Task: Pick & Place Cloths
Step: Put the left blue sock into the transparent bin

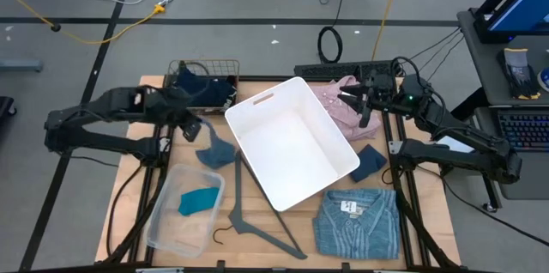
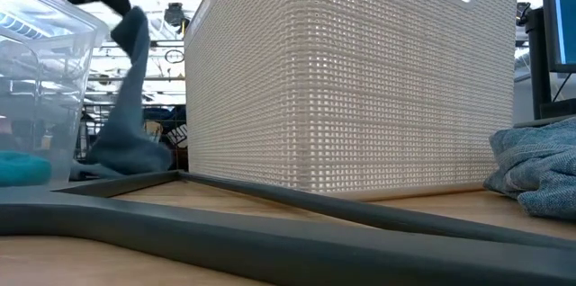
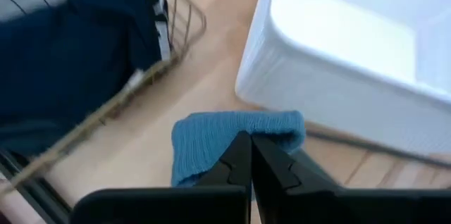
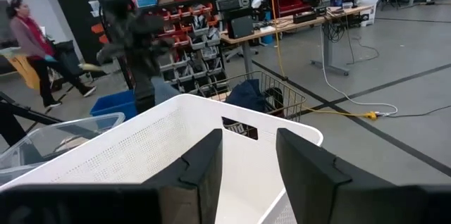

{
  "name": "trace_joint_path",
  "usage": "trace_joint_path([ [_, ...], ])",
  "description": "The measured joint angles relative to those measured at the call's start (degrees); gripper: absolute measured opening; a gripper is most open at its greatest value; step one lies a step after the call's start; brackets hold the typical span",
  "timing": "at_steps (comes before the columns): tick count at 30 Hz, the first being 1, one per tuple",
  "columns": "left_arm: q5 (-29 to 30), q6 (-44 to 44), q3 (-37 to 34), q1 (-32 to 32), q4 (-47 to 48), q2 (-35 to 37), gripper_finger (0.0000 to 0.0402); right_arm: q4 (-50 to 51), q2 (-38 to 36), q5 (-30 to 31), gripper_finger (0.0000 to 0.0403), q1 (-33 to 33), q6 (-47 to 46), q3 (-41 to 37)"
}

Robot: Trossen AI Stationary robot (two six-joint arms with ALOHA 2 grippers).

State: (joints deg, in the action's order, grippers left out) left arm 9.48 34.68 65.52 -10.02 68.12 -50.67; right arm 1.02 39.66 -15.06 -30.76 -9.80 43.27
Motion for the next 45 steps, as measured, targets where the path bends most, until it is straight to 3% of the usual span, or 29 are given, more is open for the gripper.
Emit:
trace_joint_path([
  [12, 10.2, 1.3, 15.6, 4.4, 3.1, -1.2, 0.0000, 0.0, 0.0, -0.1, 0.0126, 0.0, 0.1, 0.0],
  [19, 14.3, -3.1, 25.2, 5.7, 2.9, -5.2, 0.0000, -2.7, 0.4, -0.3, 0.0126, 0.4, -0.3, 0.0],
  [27, 17.2, -10.3, 37.0, 5.7, 3.3, -10.3, 0.0000, -12.8, 3.3, -7.5, 0.0126, 3.0, -1.5, 0.1],
  [31, 20.7, -15.1, 43.6, 5.7, 2.8, -12.8, 0.0000, -15.3, 5.4, -7.8, 0.0126, 5.0, -1.1, 0.1],
  [40, 23.6, -31.0, 51.9, 5.7, -11.7, -17.9, 0.0000, -29.4, 13.0, -7.8, 0.0126, 8.5, 4.7, 0.1],
  [45, 20.2, -38.1, 52.1, 5.7, -24.4, -19.8, 0.0000, -36.6, 17.4, -7.8, 0.0126, 9.7, 6.0, 0.6],
])
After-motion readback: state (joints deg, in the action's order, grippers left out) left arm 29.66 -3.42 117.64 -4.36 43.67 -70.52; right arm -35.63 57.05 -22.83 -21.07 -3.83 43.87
